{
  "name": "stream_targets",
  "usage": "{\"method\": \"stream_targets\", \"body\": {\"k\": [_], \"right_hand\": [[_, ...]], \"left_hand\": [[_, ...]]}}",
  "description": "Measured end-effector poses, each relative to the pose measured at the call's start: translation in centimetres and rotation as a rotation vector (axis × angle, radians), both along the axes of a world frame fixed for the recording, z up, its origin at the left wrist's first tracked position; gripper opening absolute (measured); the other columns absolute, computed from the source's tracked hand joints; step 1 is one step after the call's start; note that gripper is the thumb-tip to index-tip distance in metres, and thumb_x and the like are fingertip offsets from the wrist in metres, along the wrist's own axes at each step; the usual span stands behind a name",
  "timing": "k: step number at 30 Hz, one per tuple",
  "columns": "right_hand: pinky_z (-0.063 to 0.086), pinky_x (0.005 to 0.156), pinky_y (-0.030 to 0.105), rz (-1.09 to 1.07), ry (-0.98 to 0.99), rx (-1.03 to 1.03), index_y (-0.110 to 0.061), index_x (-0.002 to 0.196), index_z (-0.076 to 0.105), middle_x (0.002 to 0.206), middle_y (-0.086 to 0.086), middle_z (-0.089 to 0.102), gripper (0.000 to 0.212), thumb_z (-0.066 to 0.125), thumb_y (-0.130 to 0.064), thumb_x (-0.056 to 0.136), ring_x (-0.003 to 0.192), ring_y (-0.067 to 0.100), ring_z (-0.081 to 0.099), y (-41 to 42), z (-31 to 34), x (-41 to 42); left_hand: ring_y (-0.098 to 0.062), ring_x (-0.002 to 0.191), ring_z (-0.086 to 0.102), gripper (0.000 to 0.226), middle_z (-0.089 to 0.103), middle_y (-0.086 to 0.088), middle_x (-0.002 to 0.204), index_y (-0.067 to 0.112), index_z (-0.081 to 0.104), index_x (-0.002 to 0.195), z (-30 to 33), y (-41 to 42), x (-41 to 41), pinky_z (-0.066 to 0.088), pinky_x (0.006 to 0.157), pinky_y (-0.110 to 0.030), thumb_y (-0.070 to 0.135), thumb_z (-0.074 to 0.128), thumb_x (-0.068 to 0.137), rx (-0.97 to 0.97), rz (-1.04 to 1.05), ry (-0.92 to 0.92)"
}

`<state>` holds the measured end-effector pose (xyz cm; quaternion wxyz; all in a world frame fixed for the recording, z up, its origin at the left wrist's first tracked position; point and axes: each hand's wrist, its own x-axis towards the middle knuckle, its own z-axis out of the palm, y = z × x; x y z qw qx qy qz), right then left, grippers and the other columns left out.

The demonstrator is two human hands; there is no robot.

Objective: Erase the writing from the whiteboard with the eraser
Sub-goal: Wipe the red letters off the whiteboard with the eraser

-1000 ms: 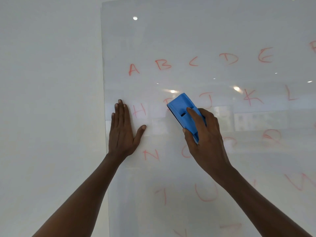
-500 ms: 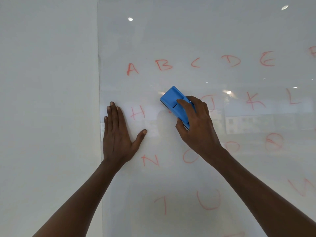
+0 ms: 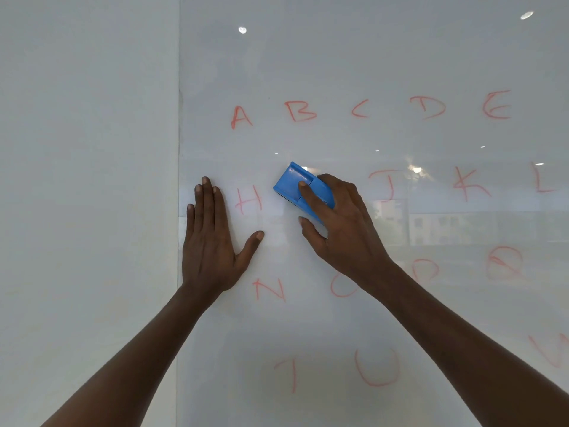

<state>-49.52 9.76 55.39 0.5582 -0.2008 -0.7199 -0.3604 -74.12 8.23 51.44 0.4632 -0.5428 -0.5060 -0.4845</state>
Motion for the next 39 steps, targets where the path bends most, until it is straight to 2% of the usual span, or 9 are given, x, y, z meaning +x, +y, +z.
{"method": "stream_targets", "body": {"k": [5, 10, 16, 28, 33, 39], "right_hand": [[0.052, 0.089, 0.041, -0.042, 0.047, 0.124, -0.009, 0.132, 0.059, 0.129, 0.020, 0.058, 0.041, 0.062, -0.023, 0.094, 0.107, 0.035, 0.059, 0.7, 0.1, -0.2], [0.052, 0.086, 0.041, -0.058, 0.014, 0.198, -0.011, 0.131, 0.060, 0.130, 0.020, 0.058, 0.038, 0.058, -0.024, 0.095, 0.104, 0.034, 0.058, 1.6, 0.8, 0.2], [0.051, 0.084, 0.044, -0.042, 0.031, 0.231, -0.010, 0.130, 0.061, 0.130, 0.020, 0.057, 0.038, 0.061, -0.021, 0.094, 0.099, 0.038, 0.057, 2.1, 4.4, 2.3], [0.048, 0.092, 0.045, -0.049, 0.227, 0.131, -0.018, 0.140, 0.051, 0.139, 0.016, 0.049, 0.043, 0.050, -0.032, 0.099, 0.115, 0.035, 0.047, 3.7, 12.3, 8.7], [0.046, 0.099, 0.042, -0.030, 0.303, 0.086, -0.018, 0.142, 0.049, 0.140, 0.015, 0.048, 0.045, 0.049, -0.033, 0.100, 0.121, 0.032, 0.045, 3.7, 12.7, 9.2], [0.045, 0.093, 0.038, -0.013, 0.384, 0.068, -0.019, 0.141, 0.052, 0.135, 0.013, 0.052, 0.045, 0.051, -0.034, 0.098, 0.118, 0.030, 0.047, 3.4, 11.7, 7.6]], "left_hand": [[-0.028, 0.162, -0.005, 0.101, -0.002, -0.016, 0.174, -0.002, 0.006, 0.163, 0.0, 0.0, 0.0, 0.005, 0.132, -0.045, 0.068, 0.037, 0.097, -0.001, 0.006, -0.001], [-0.027, 0.162, -0.005, 0.101, -0.002, -0.016, 0.174, -0.002, 0.007, 0.163, 0.0, 0.0, 0.1, 0.002, 0.132, -0.041, 0.068, 0.036, 0.097, 0.006, 0.004, -0.004], [-0.026, 0.162, -0.005, 0.101, -0.003, -0.015, 0.174, -0.002, 0.006, 0.164, 0.0, -0.2, 0.2, 0.000, 0.131, -0.039, 0.067, 0.037, 0.097, -0.009, 0.005, -0.011], [-0.026, 0.162, -0.007, 0.100, -0.005, -0.014, 0.174, -0.001, 0.004, 0.164, 0.0, -0.4, 0.4, -0.001, 0.132, -0.038, 0.068, 0.035, 0.098, -0.022, 0.023, -0.010], [-0.026, 0.162, -0.006, 0.100, -0.005, -0.015, 0.174, -0.001, 0.004, 0.164, 0.0, -0.4, 0.4, 0.000, 0.132, -0.040, 0.068, 0.034, 0.098, -0.023, 0.025, -0.009], [-0.027, 0.162, -0.005, 0.100, -0.004, -0.016, 0.174, -0.003, 0.005, 0.163, 0.0, -0.3, 0.4, 0.002, 0.132, -0.042, 0.066, 0.035, 0.098, -0.020, 0.031, -0.007]]}}
